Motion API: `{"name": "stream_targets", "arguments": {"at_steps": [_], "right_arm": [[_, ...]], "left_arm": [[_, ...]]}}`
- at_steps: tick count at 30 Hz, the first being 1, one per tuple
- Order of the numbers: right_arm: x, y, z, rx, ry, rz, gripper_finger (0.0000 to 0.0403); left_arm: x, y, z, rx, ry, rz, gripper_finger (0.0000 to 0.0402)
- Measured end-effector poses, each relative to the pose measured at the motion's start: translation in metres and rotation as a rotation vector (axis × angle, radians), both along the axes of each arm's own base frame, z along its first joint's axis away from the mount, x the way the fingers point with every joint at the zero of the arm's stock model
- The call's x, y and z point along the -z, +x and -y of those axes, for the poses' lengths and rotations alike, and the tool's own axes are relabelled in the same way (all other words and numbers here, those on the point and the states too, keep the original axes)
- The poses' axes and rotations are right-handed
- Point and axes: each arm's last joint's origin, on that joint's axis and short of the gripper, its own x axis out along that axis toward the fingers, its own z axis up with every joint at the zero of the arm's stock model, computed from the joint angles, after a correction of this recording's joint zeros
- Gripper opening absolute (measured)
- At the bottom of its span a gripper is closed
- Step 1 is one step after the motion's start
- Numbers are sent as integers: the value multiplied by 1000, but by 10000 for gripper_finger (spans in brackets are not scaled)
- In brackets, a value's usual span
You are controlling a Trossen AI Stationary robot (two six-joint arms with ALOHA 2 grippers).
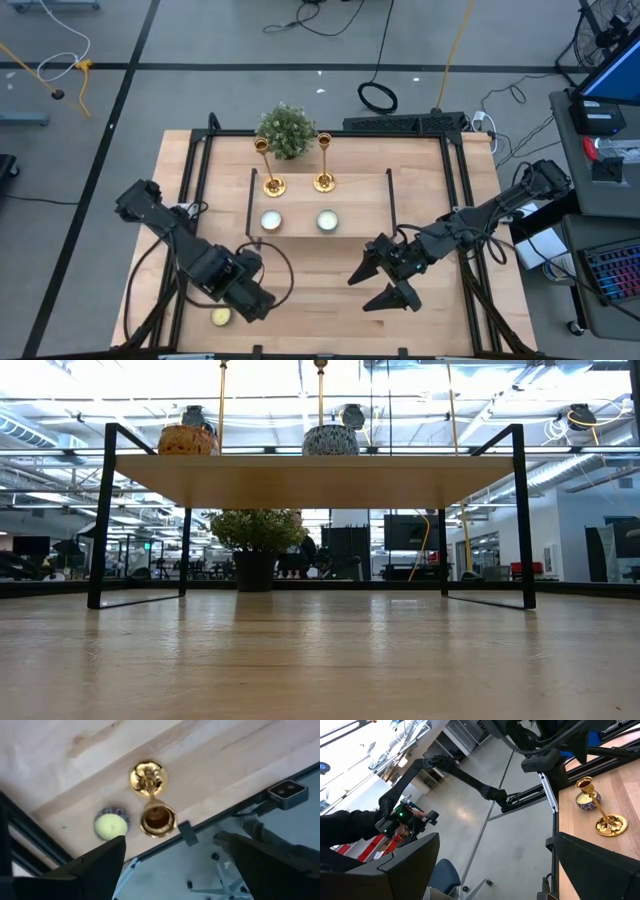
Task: Stock candles and holders on shelf
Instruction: Align the gold candle holder with the other gold candle holders on the shelf
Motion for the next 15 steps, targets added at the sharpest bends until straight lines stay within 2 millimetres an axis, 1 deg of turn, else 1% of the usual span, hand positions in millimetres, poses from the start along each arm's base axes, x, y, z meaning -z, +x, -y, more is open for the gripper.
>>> {"name": "stream_targets", "arguments": {"at_steps": [4, 9, 15], "right_arm": [[0, 0, 0, -1, 0, 1, 389], [0, 0, 0, -1, 6, -2, 389], [-1, 0, 0, -1, 10, 2, 389]], "left_arm": [[8, 4, 10, -19, 3, 4, 341], [20, 11, 17, -22, 17, -18, 325], [24, 13, 17, -25, 41, -19, 322]]}}
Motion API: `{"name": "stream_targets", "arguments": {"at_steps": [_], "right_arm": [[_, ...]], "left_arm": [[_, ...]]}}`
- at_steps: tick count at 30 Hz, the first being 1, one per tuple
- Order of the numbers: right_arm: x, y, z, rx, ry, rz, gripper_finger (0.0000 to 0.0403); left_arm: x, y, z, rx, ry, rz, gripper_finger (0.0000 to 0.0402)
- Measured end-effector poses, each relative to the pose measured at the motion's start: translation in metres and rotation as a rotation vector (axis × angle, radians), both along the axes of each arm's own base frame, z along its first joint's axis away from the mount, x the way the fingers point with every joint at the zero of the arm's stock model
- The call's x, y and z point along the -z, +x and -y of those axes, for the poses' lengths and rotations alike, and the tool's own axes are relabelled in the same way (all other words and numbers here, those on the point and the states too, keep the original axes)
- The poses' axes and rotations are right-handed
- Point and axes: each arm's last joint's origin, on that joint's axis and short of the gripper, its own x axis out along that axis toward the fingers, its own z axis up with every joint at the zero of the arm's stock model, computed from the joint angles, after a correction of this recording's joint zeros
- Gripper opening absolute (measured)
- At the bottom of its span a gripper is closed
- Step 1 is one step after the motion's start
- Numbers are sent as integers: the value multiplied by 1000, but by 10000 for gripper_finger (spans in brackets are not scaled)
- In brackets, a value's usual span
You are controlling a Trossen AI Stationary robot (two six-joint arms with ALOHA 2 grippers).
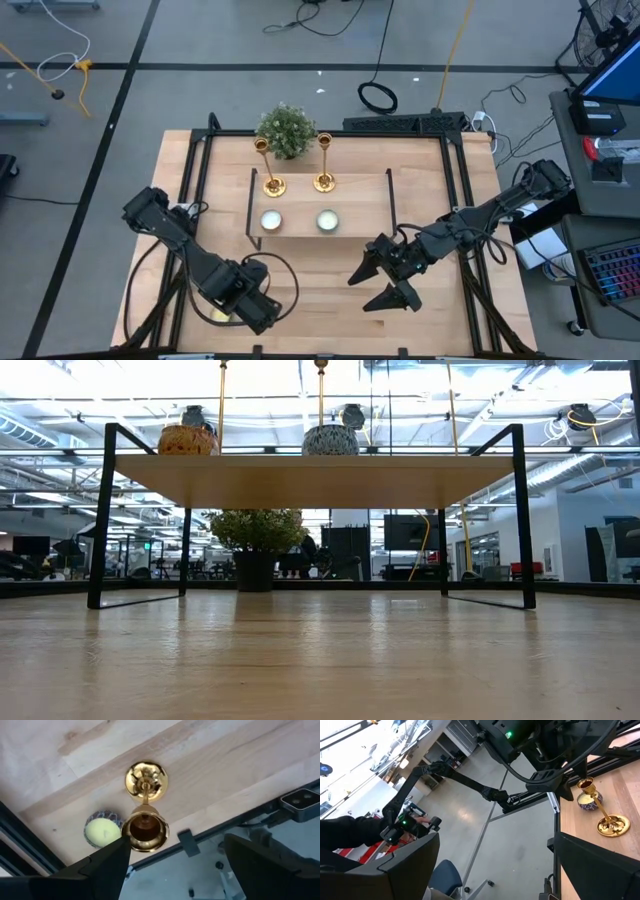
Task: Stock candles and holders on shelf
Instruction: Align the gold candle holder with the other gold candle holders on the shelf
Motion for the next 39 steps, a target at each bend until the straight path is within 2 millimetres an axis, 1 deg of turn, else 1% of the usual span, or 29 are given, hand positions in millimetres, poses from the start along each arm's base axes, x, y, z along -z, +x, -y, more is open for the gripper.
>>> {"name": "stream_targets", "arguments": {"at_steps": [4, 10, 18, 21, 26, 39], "right_arm": [[0, 0, 0, 0, 10, -6, 389], [0, 0, 0, -1, 12, -8, 389], [0, 0, 0, 0, 11, -7, 389], [0, 0, 0, 1, 10, -7, 389], [0, -1, -1, -2, 9, -7, 389], [0, -2, -3, -7, 9, -6, 389]], "left_arm": [[0, -2, -3, -6, 21, -23, 322], [0, -3, 0, 2, 18, -20, 322], [1, -5, -2, -1, 33, -40, 322], [5, -5, -2, 1, 34, -59, 322], [19, -4, 0, -2, 21, -68, 322], [19, -6, -1, -18, 29, -91, 321]]}}
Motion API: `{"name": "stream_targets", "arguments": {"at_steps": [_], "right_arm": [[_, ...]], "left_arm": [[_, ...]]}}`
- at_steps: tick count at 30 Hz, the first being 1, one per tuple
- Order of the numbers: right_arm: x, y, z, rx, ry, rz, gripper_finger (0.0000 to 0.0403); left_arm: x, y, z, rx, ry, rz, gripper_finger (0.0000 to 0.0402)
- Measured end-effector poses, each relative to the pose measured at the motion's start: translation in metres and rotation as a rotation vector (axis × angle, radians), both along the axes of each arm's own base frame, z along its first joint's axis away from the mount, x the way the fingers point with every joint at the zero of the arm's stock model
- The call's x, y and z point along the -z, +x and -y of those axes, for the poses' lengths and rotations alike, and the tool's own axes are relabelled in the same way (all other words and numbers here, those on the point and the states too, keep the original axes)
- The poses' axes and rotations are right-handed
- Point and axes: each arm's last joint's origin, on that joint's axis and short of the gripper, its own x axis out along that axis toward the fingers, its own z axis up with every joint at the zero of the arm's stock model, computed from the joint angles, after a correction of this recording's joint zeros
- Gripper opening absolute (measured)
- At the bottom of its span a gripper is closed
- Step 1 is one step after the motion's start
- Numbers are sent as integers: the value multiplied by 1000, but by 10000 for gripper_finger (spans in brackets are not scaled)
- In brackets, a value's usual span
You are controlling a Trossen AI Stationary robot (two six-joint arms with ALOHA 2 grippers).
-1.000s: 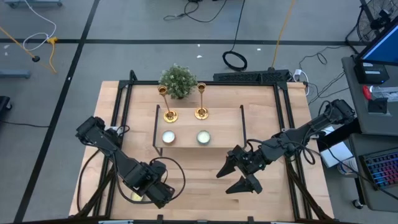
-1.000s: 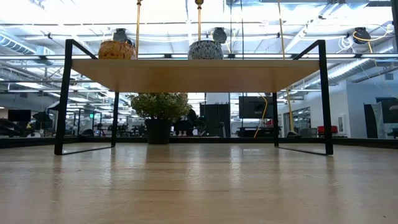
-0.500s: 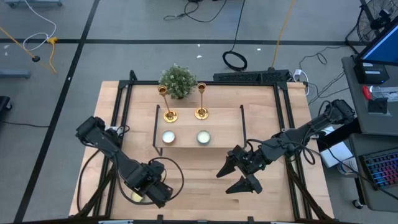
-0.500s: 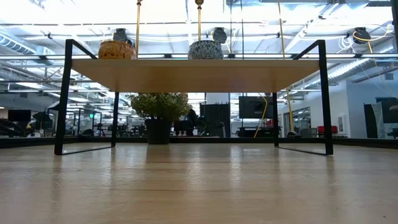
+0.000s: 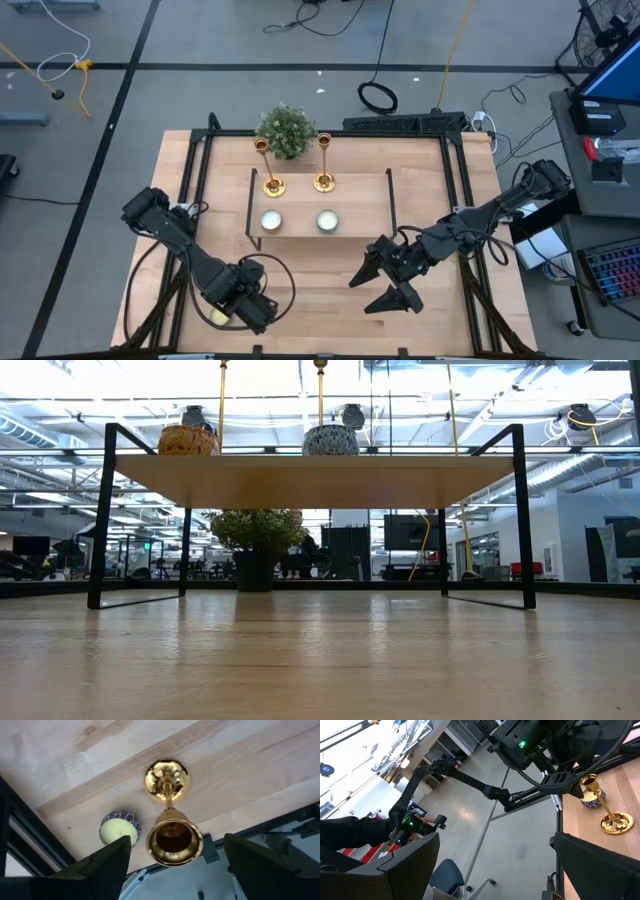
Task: Stock candles and holders on shelf
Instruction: Align the gold candle holder with the other gold candle holders on the shelf
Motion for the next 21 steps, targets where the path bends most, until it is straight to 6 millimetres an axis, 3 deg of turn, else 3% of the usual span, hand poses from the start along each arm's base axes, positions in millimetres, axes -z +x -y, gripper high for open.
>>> {"name": "stream_targets", "arguments": {"at_steps": [11, 21], "right_arm": [[0, 0, 0, 0, 0, 0, 389], [0, 0, 0, 0, 0, 0, 389]], "left_arm": [[0, -1, -2, -7, 9, -17, 316], [0, 0, -2, 0, 19, 1, 223]]}}
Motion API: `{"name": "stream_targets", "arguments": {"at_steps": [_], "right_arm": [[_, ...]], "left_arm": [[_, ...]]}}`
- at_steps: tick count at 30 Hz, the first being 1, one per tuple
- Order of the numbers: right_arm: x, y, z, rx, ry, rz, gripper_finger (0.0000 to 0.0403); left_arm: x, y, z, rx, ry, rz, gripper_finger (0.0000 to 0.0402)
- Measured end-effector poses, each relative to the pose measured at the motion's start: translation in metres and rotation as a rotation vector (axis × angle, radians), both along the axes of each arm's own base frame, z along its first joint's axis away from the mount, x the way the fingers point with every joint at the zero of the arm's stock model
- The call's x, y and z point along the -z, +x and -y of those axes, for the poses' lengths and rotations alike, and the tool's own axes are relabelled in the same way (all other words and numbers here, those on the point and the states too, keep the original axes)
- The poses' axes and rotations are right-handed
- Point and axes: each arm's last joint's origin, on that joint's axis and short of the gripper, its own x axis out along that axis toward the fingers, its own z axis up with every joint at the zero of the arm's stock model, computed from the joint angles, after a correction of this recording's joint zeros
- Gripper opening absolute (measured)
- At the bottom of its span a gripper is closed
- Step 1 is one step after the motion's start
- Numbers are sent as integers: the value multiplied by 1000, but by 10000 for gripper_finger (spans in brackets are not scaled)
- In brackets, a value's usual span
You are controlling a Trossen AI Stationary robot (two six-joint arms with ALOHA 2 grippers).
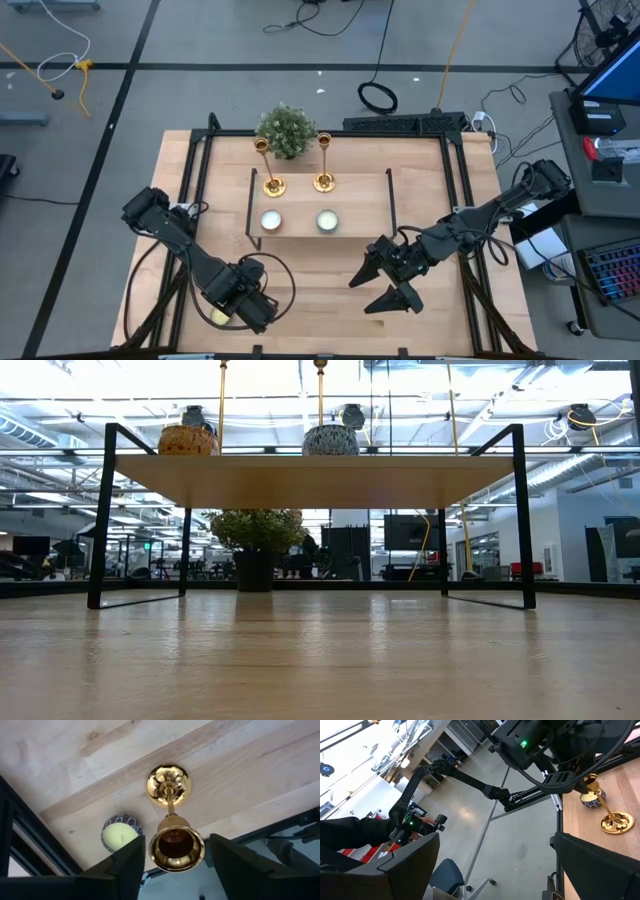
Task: Stock candles and holders on shelf
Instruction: Align the gold candle holder with the other gold candle holders on the shelf
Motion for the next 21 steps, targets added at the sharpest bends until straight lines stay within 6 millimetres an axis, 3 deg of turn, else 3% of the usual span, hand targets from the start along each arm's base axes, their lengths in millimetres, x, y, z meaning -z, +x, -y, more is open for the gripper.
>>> {"name": "stream_targets", "arguments": {"at_steps": [13, 21], "right_arm": [[0, 0, 0, -3, 0, 0, 389], [0, 0, 0, -4, -3, 2, 389]], "left_arm": [[0, 0, 0, 4, -12, -3, 159], [0, 0, 1, 1, -20, -9, 164]]}}
